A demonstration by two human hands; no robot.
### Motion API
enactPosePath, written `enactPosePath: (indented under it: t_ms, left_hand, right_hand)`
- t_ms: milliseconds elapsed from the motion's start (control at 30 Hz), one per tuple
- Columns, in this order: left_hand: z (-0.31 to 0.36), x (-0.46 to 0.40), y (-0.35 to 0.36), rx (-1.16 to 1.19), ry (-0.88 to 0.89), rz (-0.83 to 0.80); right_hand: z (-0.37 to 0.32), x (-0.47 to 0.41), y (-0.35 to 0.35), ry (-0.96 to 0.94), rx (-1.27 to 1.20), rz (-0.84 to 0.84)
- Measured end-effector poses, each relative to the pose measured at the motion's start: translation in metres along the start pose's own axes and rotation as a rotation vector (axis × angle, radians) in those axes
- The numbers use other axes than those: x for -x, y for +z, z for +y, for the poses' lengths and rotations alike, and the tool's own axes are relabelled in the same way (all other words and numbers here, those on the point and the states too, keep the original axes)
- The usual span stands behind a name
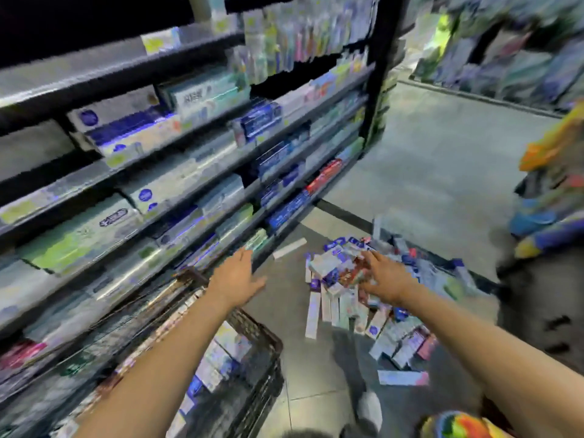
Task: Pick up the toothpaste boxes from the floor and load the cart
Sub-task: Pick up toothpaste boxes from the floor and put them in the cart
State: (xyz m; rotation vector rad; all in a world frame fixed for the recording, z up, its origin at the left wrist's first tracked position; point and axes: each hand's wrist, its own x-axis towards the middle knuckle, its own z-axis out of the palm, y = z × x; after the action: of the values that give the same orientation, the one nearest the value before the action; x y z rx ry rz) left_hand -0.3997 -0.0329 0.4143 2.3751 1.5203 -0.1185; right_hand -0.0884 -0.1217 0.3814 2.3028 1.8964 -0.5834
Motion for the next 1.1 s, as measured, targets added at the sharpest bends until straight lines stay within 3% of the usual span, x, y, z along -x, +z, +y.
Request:
enactPosePath:
  t_ms: [233,433,767,1100]
  left_hand:
    - [0.153,-0.098,0.046,0.031,0.063,-0.134]
    - [0.234,-0.15,0.09,0.091,0.098,-0.267]
    - [0.252,-0.268,0.208,0.021,0.065,-0.51]
    - [0.24,-0.411,0.402,0.017,-0.05,-0.658]
  right_hand:
    - [0.177,0.008,-0.004,0.239,-0.025,-0.039]
    - [0.263,0.0,0.013,0.382,-0.129,-0.181]
    - [0.329,-0.079,0.102,0.496,-0.23,-0.315]
    - [0.422,-0.233,0.25,0.561,-0.303,-0.404]
